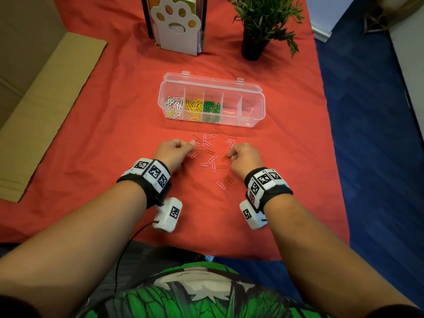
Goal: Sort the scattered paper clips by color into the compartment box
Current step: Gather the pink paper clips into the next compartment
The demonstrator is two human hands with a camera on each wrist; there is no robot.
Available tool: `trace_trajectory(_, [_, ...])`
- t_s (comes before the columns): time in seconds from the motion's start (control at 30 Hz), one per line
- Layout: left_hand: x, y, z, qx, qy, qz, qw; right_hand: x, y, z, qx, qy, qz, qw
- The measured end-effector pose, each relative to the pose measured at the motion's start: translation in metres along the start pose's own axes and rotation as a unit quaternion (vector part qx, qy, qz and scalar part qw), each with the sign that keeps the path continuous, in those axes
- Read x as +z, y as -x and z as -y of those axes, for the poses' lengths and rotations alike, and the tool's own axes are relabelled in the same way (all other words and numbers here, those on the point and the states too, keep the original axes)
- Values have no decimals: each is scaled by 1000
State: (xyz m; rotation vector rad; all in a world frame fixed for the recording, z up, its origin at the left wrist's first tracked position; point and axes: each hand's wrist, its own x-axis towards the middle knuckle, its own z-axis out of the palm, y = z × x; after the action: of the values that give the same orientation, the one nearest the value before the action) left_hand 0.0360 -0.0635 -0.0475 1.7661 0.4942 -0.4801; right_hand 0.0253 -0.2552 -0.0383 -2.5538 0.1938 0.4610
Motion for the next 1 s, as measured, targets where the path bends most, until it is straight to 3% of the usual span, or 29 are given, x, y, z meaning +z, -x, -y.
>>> trace_trajectory(0.1, [-1, -1, 4, 109, -215, -36, 970, -3, 2, 2, -32, 22, -1, 999])
trace_trajectory(0.27, [5, 2, 7, 208, -409, -30, 888, 17, 11, 16, -154, 110, 42, 981])
trace_trajectory(0.43, [8, 4, 6, 246, -460, -15, 853, 26, 14, 19, -198, 190, -1, 962])
trace_trajectory(0.6, [10, 4, 2, 243, -463, 1, 852, 27, 10, 25, -149, 145, 6, 978])
trace_trajectory(0.67, [10, 3, 1, 221, -425, 3, 878, 22, 6, 26, -97, 61, 19, 993])
trace_trajectory(0.73, [9, 5, -4, 156, -345, 16, 925, 16, 2, 24, -25, -81, 36, 996])
trace_trajectory(0.8, [7, 10, -11, 39, -150, 76, 985, 8, 0, 20, 60, -251, 53, 965])
trace_trajectory(0.83, [6, 13, -13, -28, -16, 99, 995, 3, 0, 19, 98, -344, 62, 932])
trace_trajectory(0.9, [1, 19, -16, -102, 208, 147, 962, -6, 3, 18, 151, -520, 76, 837])
trace_trajectory(0.93, [-2, 22, -17, -112, 263, 169, 943, -10, 5, 19, 162, -577, 79, 797])
trace_trajectory(1.0, [-3, 23, -18, -114, 304, 189, 927, -13, 6, 21, 158, -622, 77, 763])
